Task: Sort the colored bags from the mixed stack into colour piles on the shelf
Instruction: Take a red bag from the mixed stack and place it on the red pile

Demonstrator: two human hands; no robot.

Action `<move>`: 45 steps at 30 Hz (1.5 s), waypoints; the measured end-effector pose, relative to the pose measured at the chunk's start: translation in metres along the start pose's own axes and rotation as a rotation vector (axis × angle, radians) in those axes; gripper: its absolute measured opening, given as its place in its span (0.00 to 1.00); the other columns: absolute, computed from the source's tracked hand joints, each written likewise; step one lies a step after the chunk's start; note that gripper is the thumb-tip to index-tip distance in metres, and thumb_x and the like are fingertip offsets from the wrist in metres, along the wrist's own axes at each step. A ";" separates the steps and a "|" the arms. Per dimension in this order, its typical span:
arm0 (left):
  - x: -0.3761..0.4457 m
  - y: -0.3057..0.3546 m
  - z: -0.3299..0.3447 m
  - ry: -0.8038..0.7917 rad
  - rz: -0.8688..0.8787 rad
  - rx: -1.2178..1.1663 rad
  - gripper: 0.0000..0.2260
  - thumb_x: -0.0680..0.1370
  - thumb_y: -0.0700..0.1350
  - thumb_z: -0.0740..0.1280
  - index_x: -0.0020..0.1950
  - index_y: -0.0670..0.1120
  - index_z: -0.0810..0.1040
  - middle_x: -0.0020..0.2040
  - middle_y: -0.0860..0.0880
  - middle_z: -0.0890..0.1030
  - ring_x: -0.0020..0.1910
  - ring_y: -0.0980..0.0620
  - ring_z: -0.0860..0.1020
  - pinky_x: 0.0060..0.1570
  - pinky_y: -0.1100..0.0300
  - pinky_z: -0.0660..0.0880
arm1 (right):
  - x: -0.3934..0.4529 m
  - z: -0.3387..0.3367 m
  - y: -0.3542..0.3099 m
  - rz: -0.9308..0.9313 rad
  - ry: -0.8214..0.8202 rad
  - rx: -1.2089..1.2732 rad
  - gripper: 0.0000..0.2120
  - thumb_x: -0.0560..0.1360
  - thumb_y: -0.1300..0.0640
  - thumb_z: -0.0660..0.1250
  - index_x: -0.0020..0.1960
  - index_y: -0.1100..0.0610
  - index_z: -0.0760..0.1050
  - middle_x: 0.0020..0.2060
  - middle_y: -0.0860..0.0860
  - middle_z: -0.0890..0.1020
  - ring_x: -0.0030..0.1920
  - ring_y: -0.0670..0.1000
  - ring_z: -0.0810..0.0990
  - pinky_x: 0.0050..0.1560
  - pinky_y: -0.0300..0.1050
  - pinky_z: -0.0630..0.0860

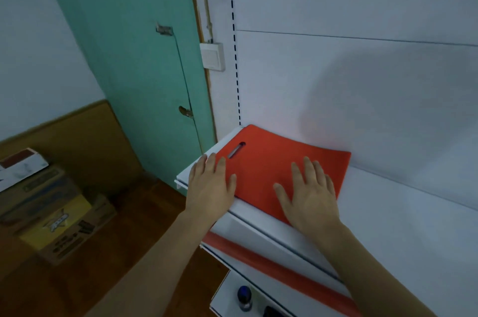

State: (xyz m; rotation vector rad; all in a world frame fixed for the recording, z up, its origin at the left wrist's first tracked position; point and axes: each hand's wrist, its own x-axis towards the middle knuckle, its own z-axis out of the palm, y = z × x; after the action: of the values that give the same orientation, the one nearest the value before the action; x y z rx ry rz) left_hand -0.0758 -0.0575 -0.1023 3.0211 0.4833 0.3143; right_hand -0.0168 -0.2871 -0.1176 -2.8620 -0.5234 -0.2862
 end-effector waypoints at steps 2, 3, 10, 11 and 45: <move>0.012 -0.004 0.011 -0.006 0.009 0.021 0.32 0.85 0.63 0.51 0.83 0.46 0.61 0.83 0.43 0.60 0.83 0.41 0.55 0.82 0.44 0.54 | 0.003 0.006 -0.004 -0.001 -0.016 -0.026 0.42 0.79 0.28 0.47 0.83 0.54 0.62 0.84 0.59 0.57 0.84 0.61 0.53 0.80 0.64 0.57; 0.019 -0.006 0.015 -0.022 0.020 0.022 0.34 0.84 0.65 0.51 0.83 0.45 0.61 0.83 0.43 0.60 0.83 0.41 0.55 0.81 0.44 0.54 | 0.007 0.007 -0.006 0.012 -0.036 -0.040 0.43 0.78 0.27 0.45 0.83 0.53 0.61 0.84 0.58 0.56 0.84 0.61 0.52 0.80 0.64 0.56; 0.047 -0.013 0.033 -0.084 0.171 0.041 0.43 0.79 0.71 0.45 0.81 0.41 0.64 0.81 0.42 0.65 0.79 0.41 0.62 0.78 0.44 0.61 | 0.014 0.005 -0.010 0.190 -0.109 -0.195 0.42 0.76 0.22 0.44 0.79 0.46 0.67 0.82 0.54 0.61 0.83 0.60 0.55 0.79 0.64 0.56; 0.048 -0.015 0.033 -0.094 0.200 0.042 0.44 0.79 0.72 0.44 0.82 0.41 0.63 0.82 0.42 0.64 0.80 0.41 0.60 0.79 0.43 0.59 | 0.011 0.003 -0.014 0.243 -0.104 -0.215 0.42 0.76 0.21 0.44 0.78 0.46 0.69 0.82 0.54 0.62 0.82 0.61 0.56 0.79 0.64 0.57; 0.024 -0.002 0.022 -0.144 0.532 -0.766 0.27 0.79 0.70 0.63 0.73 0.59 0.75 0.72 0.60 0.68 0.70 0.59 0.70 0.71 0.54 0.70 | -0.044 -0.031 0.013 0.863 0.254 0.264 0.13 0.77 0.59 0.67 0.60 0.59 0.82 0.51 0.60 0.86 0.54 0.64 0.82 0.56 0.54 0.78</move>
State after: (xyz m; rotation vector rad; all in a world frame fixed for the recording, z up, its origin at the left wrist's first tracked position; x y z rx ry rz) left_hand -0.0493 -0.0491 -0.1194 2.3266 -0.3875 0.2287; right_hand -0.0573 -0.3209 -0.0999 -2.4536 0.6608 -0.3697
